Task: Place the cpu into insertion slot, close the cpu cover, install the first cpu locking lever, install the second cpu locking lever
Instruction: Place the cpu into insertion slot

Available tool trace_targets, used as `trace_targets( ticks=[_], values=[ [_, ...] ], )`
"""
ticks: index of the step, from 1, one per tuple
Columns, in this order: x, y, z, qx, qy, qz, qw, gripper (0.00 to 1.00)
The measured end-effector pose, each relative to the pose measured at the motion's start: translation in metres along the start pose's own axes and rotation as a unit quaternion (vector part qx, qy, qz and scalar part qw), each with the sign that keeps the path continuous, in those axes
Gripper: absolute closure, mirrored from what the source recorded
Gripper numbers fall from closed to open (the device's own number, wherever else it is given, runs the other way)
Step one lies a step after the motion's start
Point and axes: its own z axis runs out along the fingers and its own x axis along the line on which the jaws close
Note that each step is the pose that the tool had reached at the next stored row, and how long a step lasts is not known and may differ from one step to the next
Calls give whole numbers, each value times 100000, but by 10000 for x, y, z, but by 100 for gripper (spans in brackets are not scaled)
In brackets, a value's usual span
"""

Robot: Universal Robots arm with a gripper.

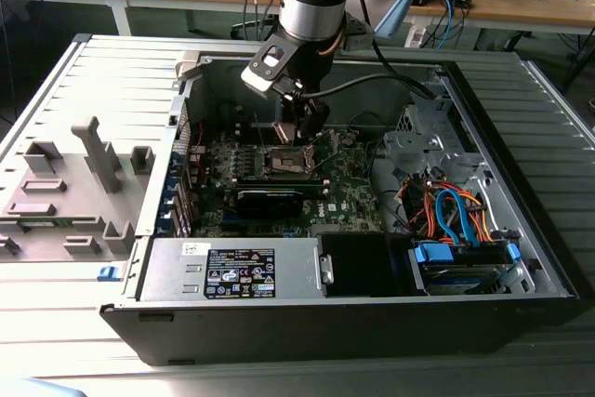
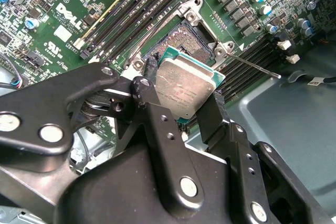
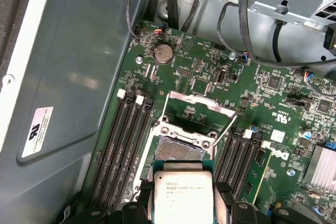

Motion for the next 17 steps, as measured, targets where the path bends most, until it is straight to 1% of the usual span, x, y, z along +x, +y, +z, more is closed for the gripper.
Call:
trace_targets(
  ticks=[17],
  values=[
    [0, 0, 11, -9, 12, 388, 99999, 45]
  ],
)
